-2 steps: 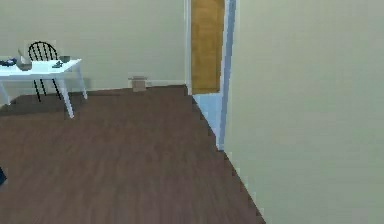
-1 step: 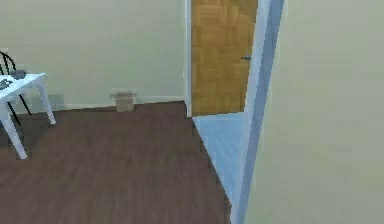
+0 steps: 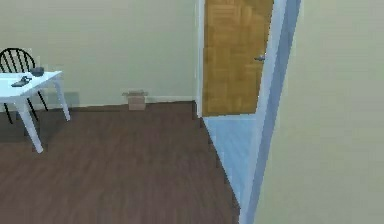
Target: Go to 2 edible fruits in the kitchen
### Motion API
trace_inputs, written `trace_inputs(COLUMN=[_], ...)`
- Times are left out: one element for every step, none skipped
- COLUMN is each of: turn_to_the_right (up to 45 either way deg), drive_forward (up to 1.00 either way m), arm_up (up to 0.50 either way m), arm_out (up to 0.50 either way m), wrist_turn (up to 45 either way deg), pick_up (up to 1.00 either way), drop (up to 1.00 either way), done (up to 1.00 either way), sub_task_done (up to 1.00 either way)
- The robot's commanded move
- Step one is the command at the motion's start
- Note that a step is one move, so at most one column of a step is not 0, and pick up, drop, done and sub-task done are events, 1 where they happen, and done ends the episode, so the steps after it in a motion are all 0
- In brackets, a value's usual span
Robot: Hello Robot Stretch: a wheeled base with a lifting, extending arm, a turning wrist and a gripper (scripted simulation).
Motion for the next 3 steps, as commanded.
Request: trace_inputs(turn_to_the_right=[0.0, 0.0, 45.0], drive_forward=[1.00, 0.10, 0.00], arm_up=[0.00, 0.00, 0.00], arm_out=[0.00, 0.00, 0.00], wrist_turn=[0.0, 0.0, 0.0], pick_up=[0.00, 0.00, 0.00], drop=[0.00, 0.00, 0.00], done=[0.00, 0.00, 0.00], sub_task_done=[0.00, 0.00, 0.00])
